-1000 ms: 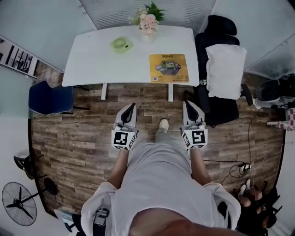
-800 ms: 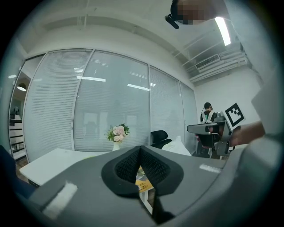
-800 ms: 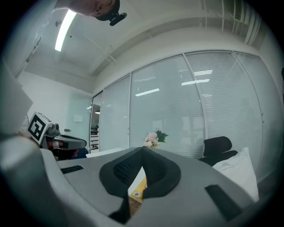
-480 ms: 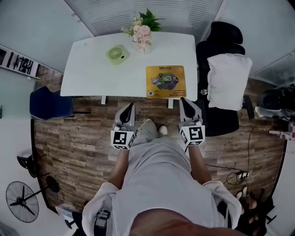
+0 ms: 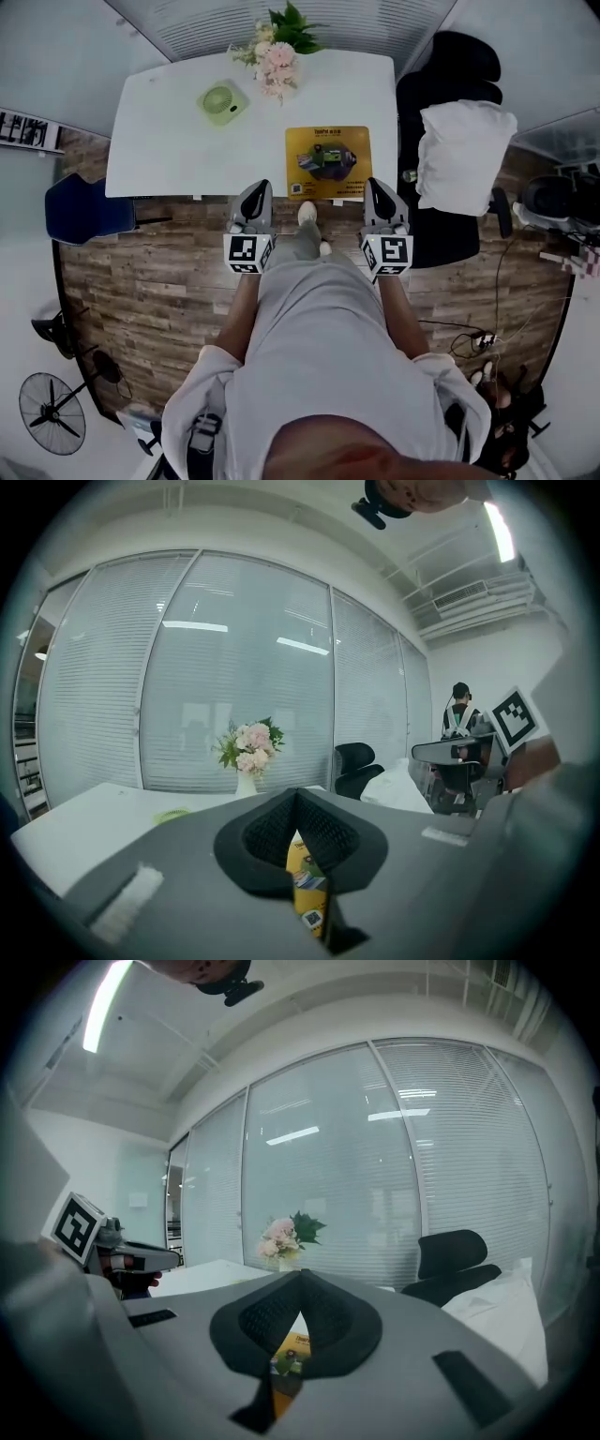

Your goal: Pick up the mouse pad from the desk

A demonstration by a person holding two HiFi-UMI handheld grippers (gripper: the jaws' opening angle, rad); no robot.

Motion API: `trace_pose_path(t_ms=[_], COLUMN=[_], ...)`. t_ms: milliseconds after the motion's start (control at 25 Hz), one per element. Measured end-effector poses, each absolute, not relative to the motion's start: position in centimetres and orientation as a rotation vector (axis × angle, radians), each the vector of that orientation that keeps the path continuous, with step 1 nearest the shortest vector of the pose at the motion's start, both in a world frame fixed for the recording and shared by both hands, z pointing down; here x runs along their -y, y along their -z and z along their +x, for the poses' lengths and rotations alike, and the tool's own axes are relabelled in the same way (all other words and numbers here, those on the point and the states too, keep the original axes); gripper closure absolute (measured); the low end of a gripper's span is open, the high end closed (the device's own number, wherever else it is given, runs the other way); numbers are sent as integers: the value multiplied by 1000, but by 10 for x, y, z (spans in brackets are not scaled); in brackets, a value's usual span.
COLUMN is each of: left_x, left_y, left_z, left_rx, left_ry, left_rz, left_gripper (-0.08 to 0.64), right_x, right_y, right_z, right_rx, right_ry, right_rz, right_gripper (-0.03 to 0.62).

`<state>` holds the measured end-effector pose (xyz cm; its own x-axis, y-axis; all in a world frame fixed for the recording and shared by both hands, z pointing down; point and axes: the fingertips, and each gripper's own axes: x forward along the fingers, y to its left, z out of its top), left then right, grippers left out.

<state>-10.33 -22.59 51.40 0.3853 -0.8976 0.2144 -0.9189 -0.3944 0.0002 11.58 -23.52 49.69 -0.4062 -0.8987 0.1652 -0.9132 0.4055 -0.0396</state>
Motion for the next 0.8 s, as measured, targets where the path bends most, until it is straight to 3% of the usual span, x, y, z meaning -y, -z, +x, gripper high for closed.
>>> trace_pose_path(t_ms=[440,600,800], left_x=[302,310,305], left_y=[-621,-676,-717], left_z=[-103,-100,-95], left_rx=[1526,1423,1312], left_ry=[-509,-549,-600], left_rz=[2466,2356,2187], left_gripper=[572,521,376], right_x=[296,305,307], right_y=[-607,-656,-701], right_z=[122,126,127], right_rx=[2291,2175,2089], right_ry=[-378,-499,-659], right_rz=[1601,1581,1500], right_gripper=[592,541,483])
